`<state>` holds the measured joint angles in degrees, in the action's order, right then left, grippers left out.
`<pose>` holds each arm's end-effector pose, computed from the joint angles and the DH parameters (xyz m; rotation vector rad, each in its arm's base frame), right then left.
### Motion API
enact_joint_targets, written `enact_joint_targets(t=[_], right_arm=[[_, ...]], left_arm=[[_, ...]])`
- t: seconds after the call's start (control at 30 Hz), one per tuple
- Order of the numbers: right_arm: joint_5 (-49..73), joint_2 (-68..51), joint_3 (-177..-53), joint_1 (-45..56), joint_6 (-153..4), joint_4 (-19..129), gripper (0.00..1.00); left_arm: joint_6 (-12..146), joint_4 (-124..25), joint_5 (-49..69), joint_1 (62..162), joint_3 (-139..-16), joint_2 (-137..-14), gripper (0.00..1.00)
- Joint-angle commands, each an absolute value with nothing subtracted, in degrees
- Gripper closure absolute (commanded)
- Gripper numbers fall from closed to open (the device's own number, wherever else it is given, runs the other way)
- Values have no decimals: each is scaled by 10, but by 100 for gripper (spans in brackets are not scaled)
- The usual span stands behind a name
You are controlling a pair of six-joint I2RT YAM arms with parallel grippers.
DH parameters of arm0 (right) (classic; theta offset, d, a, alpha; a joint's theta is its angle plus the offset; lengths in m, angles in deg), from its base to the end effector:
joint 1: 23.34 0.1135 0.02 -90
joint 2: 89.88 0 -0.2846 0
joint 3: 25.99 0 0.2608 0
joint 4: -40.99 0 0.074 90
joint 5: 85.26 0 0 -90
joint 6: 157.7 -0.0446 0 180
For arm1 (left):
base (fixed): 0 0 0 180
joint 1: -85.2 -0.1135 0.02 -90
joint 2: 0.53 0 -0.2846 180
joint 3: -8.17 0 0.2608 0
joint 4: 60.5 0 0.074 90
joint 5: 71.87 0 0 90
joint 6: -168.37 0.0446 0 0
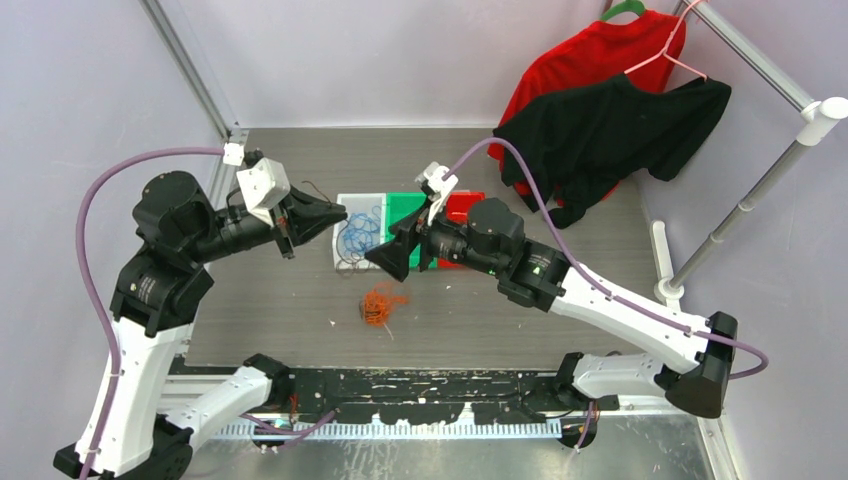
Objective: Untangle the cables
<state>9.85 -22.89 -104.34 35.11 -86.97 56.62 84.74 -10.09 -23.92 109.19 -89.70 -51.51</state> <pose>0.1445 0.2429 0.4180 -0.6603 1.6375 1.0886 0.1029 -0.0785 0.5184 0.9659 1.3768 -0.8286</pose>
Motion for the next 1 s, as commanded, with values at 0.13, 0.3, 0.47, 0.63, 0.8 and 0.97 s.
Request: enact_joint_targets(t=[0.13,0.3,0.47,0.63,0.8,0.97], right_arm=[[254,-210,-1075,356,-815,536,11],[326,-162,-1122,367,-807,557,13],[299,-125,-1147,377,-809,566,35],[157,-138,-1138,371,-819,564,99],[105,-172,-1102,284,-899,548,99],[26,-209,-1068,221,-905,573,99]], left_arm=[[851,-120,-242,1094,-906,-517,100],[849,-120,-241,1094,-906,-516,100],[848,-120,-241,1094,-904,-514,100],[854,-111,-227,1094,-893,-507,100],[866,-71,-168,1094,-852,-498,77],[923,30,-145,1094,-814,-503,42]])
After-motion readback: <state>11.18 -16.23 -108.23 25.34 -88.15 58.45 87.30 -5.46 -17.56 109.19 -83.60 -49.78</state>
